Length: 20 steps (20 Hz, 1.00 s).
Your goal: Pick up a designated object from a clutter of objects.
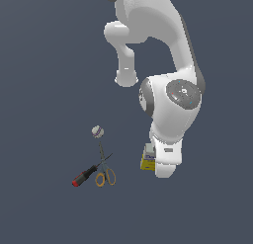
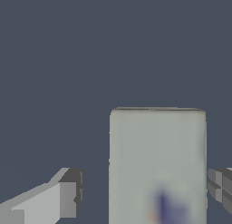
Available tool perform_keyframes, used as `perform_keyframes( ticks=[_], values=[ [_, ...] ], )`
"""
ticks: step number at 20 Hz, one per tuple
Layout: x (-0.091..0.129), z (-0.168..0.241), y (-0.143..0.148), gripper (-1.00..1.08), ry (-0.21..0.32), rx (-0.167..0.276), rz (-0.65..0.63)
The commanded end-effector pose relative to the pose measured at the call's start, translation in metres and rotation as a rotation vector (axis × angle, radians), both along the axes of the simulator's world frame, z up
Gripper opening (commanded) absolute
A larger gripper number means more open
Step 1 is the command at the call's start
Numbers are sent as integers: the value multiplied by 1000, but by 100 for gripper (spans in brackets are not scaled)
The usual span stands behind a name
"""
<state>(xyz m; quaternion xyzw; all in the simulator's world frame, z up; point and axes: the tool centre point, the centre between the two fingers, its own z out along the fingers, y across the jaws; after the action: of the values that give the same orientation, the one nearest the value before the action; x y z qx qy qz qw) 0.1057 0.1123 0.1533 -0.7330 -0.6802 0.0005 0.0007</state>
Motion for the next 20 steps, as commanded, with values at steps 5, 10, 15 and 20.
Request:
perform_keyframes(
  ticks=[5, 10, 15, 20],
  values=[
    [1, -1, 0, -100, -2, 0, 0],
    [1, -1, 0, -100, -2, 0, 0],
    [1, 0, 0, -100, -2, 0, 0],
    [1, 15, 2, -100, -2, 0, 0]
  ],
)
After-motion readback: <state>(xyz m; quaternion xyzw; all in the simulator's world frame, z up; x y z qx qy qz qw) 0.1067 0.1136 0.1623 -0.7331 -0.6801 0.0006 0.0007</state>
